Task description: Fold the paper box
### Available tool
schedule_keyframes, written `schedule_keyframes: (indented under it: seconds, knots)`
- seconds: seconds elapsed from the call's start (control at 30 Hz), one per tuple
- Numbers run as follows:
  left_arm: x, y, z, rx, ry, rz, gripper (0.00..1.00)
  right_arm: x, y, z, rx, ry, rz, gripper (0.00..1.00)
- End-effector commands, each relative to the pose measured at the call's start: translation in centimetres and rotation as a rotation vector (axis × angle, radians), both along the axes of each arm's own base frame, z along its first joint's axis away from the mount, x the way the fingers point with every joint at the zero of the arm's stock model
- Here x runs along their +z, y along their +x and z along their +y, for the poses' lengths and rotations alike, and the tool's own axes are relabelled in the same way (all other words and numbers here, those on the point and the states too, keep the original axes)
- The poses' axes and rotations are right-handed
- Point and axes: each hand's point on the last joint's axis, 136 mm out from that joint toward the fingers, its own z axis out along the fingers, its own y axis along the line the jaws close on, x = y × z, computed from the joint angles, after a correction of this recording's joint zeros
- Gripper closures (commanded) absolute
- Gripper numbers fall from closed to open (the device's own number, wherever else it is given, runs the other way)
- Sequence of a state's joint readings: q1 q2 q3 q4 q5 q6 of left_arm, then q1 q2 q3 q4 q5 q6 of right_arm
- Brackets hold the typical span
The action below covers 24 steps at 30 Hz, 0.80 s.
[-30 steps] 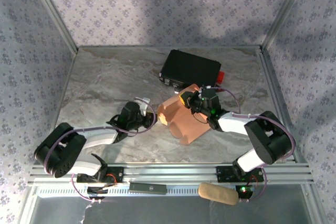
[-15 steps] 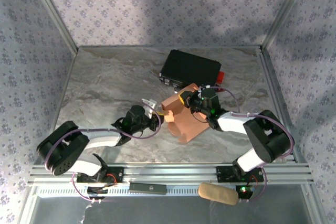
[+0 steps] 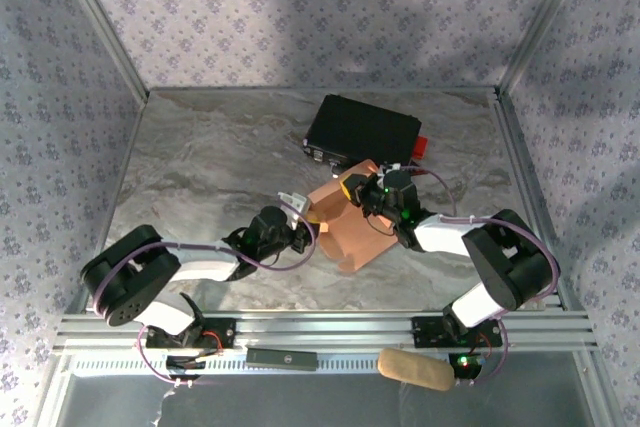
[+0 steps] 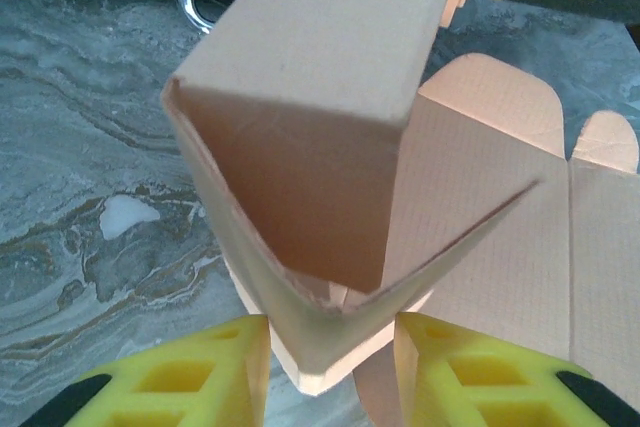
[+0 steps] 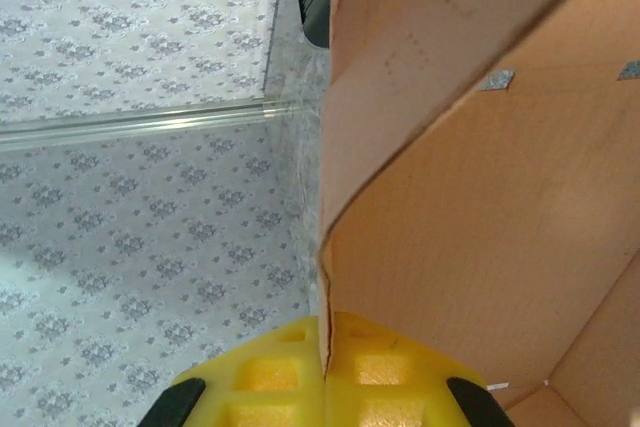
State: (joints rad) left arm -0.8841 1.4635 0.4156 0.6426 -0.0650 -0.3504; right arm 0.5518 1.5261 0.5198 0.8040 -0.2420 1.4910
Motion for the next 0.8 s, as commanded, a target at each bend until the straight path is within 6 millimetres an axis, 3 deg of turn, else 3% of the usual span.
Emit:
schedule_keyframes:
  seconds: [0.0,0.37,0.77]
  knots:
    - [1.7,1.0,-1.0,0.025,-0.023,-0.074,0.64,-0.4,-0.7,-0.2,-0.005,-0.012,-0.045,1.0]
    - [1.9,2.1,-1.2,0.166,0.025,-0.157,0.63,-1.0,-1.3,-0.3,-0.038,-0.013,-0.025,1.0]
    - [0.8,2.7,-0.8,0.27,0.067,-0.181,0.64,-2.3,-2.1,-0.5,-0.058,-0.042,-0.047,1.0]
